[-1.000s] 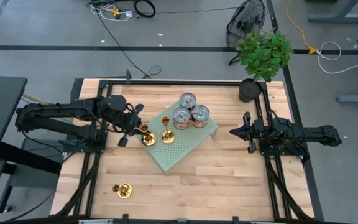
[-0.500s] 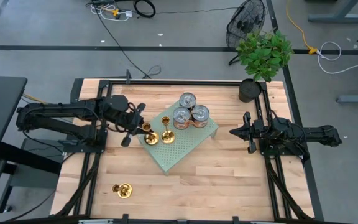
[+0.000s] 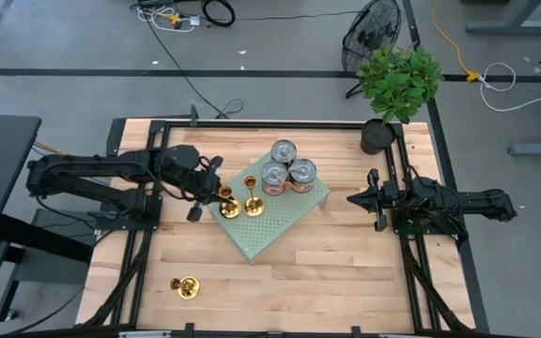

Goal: Pick & Place candle stick holders
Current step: Put the top gold candle holder on the shelf

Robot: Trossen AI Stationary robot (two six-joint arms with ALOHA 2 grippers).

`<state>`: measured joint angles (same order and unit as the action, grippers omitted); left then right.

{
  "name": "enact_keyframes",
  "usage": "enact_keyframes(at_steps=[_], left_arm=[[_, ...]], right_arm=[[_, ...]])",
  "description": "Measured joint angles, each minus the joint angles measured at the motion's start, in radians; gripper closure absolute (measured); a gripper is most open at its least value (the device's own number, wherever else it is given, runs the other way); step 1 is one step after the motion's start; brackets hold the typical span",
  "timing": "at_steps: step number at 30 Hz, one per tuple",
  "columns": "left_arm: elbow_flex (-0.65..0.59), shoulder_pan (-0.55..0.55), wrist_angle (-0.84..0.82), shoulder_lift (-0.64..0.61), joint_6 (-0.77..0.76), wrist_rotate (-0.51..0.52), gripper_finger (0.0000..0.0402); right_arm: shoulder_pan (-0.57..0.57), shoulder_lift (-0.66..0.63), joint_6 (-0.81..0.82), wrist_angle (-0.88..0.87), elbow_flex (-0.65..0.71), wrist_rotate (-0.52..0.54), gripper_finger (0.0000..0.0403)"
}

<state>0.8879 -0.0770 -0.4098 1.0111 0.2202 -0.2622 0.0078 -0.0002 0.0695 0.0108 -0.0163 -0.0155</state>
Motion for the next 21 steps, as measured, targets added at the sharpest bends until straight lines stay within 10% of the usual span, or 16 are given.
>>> enact_keyframes(at_steps=[21], left_arm=[[0.0, 0.0, 0.012, 0.004, -0.022, 0.0, 0.0372]], right_arm=[[0.0, 0.0, 0.0, 0.0, 0.0, 0.0, 0.04]])
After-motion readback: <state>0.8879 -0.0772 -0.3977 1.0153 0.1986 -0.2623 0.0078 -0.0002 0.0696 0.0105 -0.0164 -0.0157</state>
